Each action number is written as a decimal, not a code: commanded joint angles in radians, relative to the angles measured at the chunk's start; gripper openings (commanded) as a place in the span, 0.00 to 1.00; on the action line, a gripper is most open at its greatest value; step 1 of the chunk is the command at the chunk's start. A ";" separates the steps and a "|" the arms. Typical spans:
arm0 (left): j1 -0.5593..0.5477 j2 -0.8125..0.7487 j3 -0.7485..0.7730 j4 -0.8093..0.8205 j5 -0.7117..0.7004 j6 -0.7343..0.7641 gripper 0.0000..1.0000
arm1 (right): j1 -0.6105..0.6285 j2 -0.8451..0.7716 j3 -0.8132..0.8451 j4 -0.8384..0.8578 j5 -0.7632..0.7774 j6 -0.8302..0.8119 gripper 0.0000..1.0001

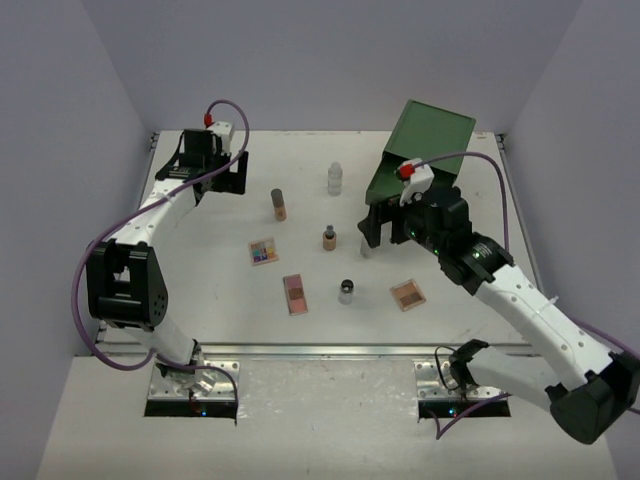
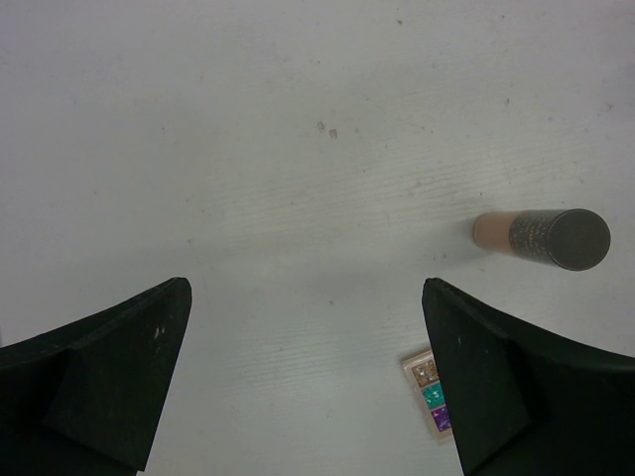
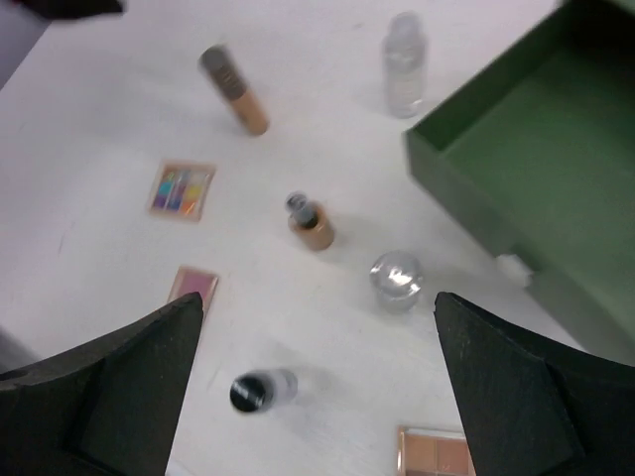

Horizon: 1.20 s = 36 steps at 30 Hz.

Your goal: Organize the makeup

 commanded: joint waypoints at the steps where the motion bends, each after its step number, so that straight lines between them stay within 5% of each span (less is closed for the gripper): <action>1: 0.002 -0.045 0.026 0.017 0.014 0.017 1.00 | 0.014 -0.166 -0.280 0.186 -0.451 -0.318 0.99; 9: 0.002 -0.084 0.021 0.019 0.023 0.025 1.00 | 0.079 -0.238 -0.640 0.462 -0.476 -0.388 0.98; 22: 0.002 -0.116 -0.026 0.013 0.004 0.024 1.00 | 0.148 0.152 -0.680 0.849 -0.458 -0.427 0.94; 29: 0.002 -0.116 -0.046 0.011 -0.021 0.036 1.00 | 0.156 0.239 -0.636 0.935 -0.469 -0.361 0.70; 36: 0.002 -0.109 -0.055 0.010 -0.040 0.040 1.00 | 0.163 0.196 -0.589 0.840 -0.485 -0.354 0.25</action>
